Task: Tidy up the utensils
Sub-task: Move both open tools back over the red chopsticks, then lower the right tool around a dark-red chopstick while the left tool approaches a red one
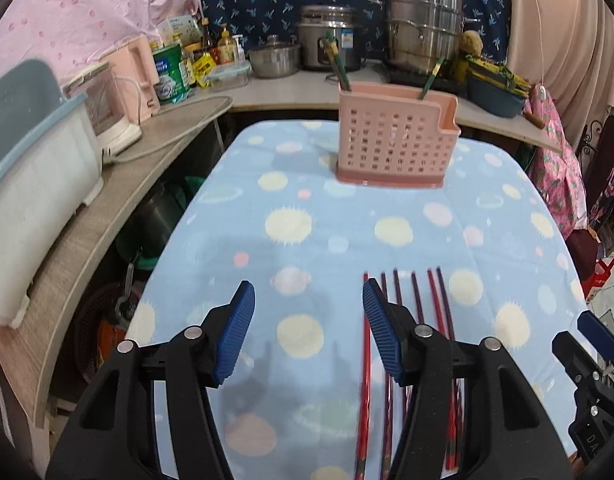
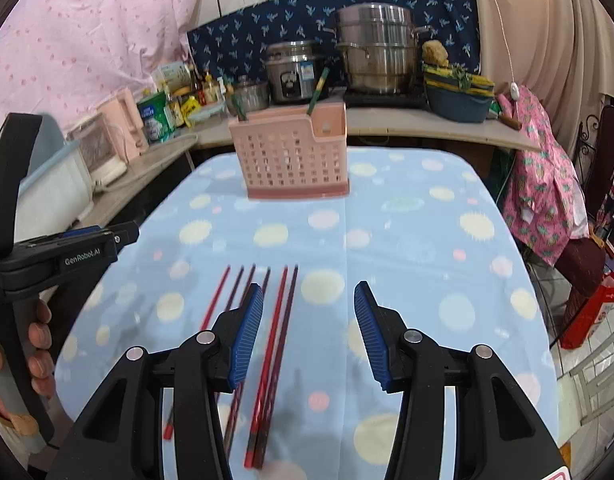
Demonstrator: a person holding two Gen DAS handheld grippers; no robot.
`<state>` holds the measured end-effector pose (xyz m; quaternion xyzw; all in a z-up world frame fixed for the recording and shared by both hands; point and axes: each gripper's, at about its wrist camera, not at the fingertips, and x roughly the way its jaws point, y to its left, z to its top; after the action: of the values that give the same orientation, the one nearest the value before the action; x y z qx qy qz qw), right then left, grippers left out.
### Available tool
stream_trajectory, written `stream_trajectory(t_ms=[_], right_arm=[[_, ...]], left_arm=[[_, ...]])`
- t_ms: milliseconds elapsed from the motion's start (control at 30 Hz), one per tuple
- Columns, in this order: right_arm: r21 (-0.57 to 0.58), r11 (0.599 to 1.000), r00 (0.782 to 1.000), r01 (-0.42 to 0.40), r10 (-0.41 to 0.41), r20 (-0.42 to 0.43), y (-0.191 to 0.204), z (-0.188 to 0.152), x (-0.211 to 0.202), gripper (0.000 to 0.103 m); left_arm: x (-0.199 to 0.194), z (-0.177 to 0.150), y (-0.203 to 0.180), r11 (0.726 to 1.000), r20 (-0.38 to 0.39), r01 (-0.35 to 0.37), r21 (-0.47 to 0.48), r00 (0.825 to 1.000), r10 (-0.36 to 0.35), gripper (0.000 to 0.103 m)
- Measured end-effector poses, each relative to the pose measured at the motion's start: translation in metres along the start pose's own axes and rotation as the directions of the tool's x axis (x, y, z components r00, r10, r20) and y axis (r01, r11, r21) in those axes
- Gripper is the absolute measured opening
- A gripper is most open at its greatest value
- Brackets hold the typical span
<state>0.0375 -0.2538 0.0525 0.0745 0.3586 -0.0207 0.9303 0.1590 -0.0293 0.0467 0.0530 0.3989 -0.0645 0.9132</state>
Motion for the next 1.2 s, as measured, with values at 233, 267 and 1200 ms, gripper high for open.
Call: stream_trajectory(t_ms=[233,267,1200], right_arm=[[0.005,1.000,0.996,-0.005,0.005,-0.089,0.004,-0.049,0.007,0.047],[0.006,1.000,0.995,-0.006,0.007,-0.099,0.004,-0.054,0.007,0.047],[-0.026,1.000,0.976,-0.013,0.008,-0.217,0.023,-0.111,0.028,0.047]], left_arm=[[0.004,-0.052,0.005,1.000,-0.070,0.005,-0.008,0.998,-0.006,0.053],[0.005,-0.058,0.005,1.000,-0.078,0.006,-0.007,0.997,-0.007,0.054],[0.023,-0.137,-0.005,0.998,-0.199,0.060,0.022,0.978,-0.054,0.053]])
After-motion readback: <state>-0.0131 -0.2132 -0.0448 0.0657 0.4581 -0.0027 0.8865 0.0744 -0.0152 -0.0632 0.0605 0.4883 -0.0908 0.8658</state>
